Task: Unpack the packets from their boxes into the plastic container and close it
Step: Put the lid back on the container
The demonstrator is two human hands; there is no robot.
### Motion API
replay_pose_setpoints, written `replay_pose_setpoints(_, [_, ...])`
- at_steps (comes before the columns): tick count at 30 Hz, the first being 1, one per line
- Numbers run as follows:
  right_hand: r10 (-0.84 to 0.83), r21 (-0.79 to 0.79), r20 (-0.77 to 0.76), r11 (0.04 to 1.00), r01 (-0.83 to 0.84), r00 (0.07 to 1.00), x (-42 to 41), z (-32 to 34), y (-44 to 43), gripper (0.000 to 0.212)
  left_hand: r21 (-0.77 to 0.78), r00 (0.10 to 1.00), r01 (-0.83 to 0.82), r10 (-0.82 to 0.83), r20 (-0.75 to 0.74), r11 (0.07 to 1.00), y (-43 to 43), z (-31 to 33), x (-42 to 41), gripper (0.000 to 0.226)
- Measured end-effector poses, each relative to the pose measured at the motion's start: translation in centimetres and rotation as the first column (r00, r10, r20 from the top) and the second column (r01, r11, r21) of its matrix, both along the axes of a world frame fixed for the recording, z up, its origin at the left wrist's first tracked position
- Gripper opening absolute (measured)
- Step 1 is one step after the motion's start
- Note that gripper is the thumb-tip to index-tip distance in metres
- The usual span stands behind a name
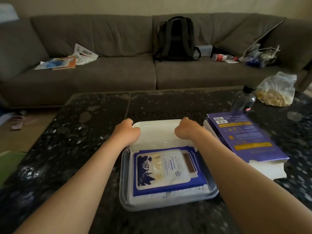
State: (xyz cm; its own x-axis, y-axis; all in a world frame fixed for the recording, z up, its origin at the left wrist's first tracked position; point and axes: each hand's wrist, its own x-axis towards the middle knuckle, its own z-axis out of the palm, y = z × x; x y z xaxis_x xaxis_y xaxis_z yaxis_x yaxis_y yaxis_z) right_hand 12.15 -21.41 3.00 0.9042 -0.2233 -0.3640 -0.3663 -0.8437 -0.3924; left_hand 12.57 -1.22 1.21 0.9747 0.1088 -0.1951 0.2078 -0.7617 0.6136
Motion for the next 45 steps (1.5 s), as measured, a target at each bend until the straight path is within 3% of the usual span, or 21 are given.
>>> replay_pose_setpoints(4, [0.005, -0.018, -0.077, 1.0, -0.007, 0.997, 1.8, -1.9, -0.1, 0.046, -0.039, 0.993, -0.047, 0.042, -0.109, 0.998, 0.3, -2.3, 1.5, 0.06])
replay_pose_setpoints(7, [-0.02, -0.035, -0.067, 0.999, 0.018, 0.998, 2.9, -2.8, -0.1, 0.04, -0.117, 0.988, -0.081, 0.064, -0.137, 0.99, 0.1, -3.2, 2.4, 0.047])
replay_pose_setpoints(9, [-0.022, -0.044, -0.055, 0.999, 0.019, 0.998, 3.3, -3.1, -0.2, 0.041, -0.179, 0.987, -0.097, 0.072, -0.141, 0.979, 0.0, -3.4, 2.8, 0.036])
replay_pose_setpoints(14, [-0.073, -0.001, -0.024, 0.997, 0.073, 0.997, 3.5, -3.2, -0.3, 0.054, -0.282, 0.983, -0.148, 0.11, -0.145, 0.948, 0.1, -3.9, 3.2, 0.033])
replay_pose_setpoints(19, [-0.157, 0.112, 0.086, 0.983, 0.148, 0.984, 3.1, -2.2, -0.4, 0.074, -0.373, 0.972, -0.233, 0.21, -0.101, 0.898, 0.6, -2.8, 3.4, 0.038])
replay_pose_setpoints(21, [-0.184, 0.165, 0.156, 0.974, 0.158, 0.97, 2.7, -1.2, -0.3, 0.071, -0.412, 0.964, -0.263, 0.258, -0.069, 0.872, 1.0, -1.7, 3.2, 0.047])
replay_pose_setpoints(23, [-0.249, 0.26, 0.237, 0.948, 0.186, 0.939, 2.3, 0.1, -0.3, 0.062, -0.478, 0.951, -0.279, 0.308, -0.018, 0.833, 1.4, -0.4, 2.9, 0.041])
replay_pose_setpoints(25, [-0.32, 0.381, 0.301, 0.904, 0.194, 0.898, 2.0, 1.3, -0.7, 0.043, -0.565, 0.929, -0.296, 0.37, 0.019, 0.77, 1.7, 1.2, 2.4, 0.035])
replay_pose_setpoints(27, [-0.442, 0.561, 0.3, 0.799, 0.219, 0.845, 1.5, 2.5, -1.2, 0.021, -0.636, 0.897, -0.318, 0.441, 0.039, 0.703, 2.5, 2.6, 1.6, 0.04])
replay_pose_setpoints(30, [-0.57, 0.863, 0.108, 0.461, 0.208, 0.815, -1.1, 5.1, -2.0, 0.032, -0.713, 0.867, -0.33, 0.497, 0.03, 0.618, 4.1, 3.9, -0.4, 0.047])
replay_pose_setpoints(32, [-0.558, 0.884, 0.057, 0.414, 0.219, 0.828, -3.0, 6.3, -2.9, 0.04, -0.778, 0.868, -0.323, 0.496, -0.018, 0.538, 5.0, 4.4, -2.3, 0.051])
replay_pose_setpoints(34, [-0.542, 0.886, 0.048, 0.412, 0.215, 0.839, -4.5, 6.9, -3.1, 0.032, -0.82, 0.865, -0.318, 0.5, -0.046, 0.475, 5.6, 4.7, -4.4, 0.046])
replay_pose_setpoints(36, [-0.464, 0.811, 0.14, 0.561, 0.168, 0.875, -6.0, 6.8, -3.0, 0.03, -0.822, 0.866, -0.318, 0.497, -0.049, 0.473, 5.8, 4.7, -6.4, 0.036])
replay_pose_setpoints(39, [-0.189, 0.474, 0.177, 0.876, 0.085, 0.966, -8.3, 6.8, -2.8, 0.021, -0.742, 0.887, -0.305, 0.462, 0.008, 0.598, 5.6, 3.7, -9.0, 0.017])
replay_pose_setpoints(42, [-0.047, 0.336, 0.197, 0.942, -0.022, 0.979, -10.3, 5.8, -2.8, 0.027, -0.57, 0.92, -0.232, 0.368, 0.134, 0.788, 5.5, 2.3, -11.0, 0.007])
replay_pose_setpoints(45, [0.064, 0.231, 0.179, 0.967, -0.105, 0.982, -11.3, 4.0, -3.2, 0.037, -0.449, 0.931, -0.184, 0.301, 0.205, 0.874, 4.8, 1.2, -12.7, 0.02])
